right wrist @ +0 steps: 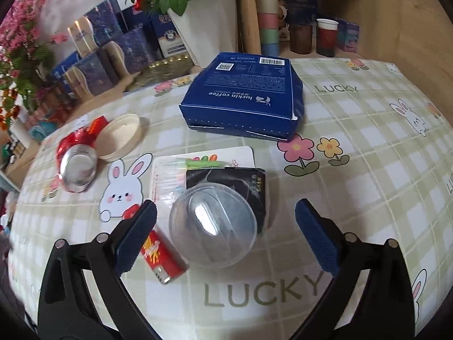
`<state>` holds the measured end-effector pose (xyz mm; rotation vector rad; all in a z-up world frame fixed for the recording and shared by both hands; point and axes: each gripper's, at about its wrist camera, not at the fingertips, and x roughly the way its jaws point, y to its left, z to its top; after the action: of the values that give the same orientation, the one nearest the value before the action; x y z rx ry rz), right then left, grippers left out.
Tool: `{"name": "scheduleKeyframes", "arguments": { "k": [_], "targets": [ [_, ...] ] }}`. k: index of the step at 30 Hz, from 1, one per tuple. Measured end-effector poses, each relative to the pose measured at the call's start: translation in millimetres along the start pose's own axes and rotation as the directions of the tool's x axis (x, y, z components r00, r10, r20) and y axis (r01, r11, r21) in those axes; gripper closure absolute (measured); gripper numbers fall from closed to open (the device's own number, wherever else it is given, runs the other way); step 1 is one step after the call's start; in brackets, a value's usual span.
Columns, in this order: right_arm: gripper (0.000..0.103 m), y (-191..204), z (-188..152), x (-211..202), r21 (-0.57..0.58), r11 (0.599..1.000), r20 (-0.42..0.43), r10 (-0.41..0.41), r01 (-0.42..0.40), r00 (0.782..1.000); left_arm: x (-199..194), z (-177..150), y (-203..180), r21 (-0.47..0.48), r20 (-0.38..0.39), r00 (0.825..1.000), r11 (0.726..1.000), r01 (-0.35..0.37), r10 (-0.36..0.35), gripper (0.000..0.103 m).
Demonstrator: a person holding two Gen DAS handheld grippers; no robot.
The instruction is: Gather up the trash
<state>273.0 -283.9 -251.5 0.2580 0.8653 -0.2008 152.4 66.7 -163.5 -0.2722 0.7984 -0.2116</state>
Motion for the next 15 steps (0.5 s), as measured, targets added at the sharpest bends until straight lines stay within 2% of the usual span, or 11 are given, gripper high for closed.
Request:
{"name": "scheduleKeyframes", "arguments": {
  "k": [2, 3, 4, 9, 11, 15],
  "targets": [
    [0.008, 7, -2, 10, -0.045, 0.999, -0.035, -0.017, 0.015, 0.999, -6, -9, 8, -0.009, -0.020, 1.000, 1.000, -0.003, 0.003, 0.057],
    [0.012, 9, -3, 13, -0.060, 0.998, -0.051, -0.024, 0.021, 0.998, -8, -12, 12, -0.011, -0.025, 1.000, 1.000, -0.007, 0.007, 0.057],
    [0.024, 8, -5, 16, -0.069, 0.997, -0.065, -0.034, 0.029, 0.997, -11, -15, 16, -0.013, -0.026, 1.000, 1.000, -0.017, 0.016, 0.057],
    [0.036, -1, -7, 12, -0.041, 0.999, -0.081, -0.007, 0.004, 0.997, -20, -23, 29, -0.085, -0.018, 1.000, 0.996, -0.009, 0.008, 0.057],
    [0.036, -4, -8, 9, -0.054, 0.998, -0.098, 0.029, -0.034, 0.995, -22, -24, 27, -0.090, -0.012, 1.000, 0.996, -0.002, 0.001, 0.057],
    [0.037, -20, -13, -10, -0.035, 0.993, -0.082, 0.112, -0.116, 0.990, -24, -27, 11, -0.056, -0.016, 0.999, 0.998, 0.027, -0.028, 0.057]
  ]
}}
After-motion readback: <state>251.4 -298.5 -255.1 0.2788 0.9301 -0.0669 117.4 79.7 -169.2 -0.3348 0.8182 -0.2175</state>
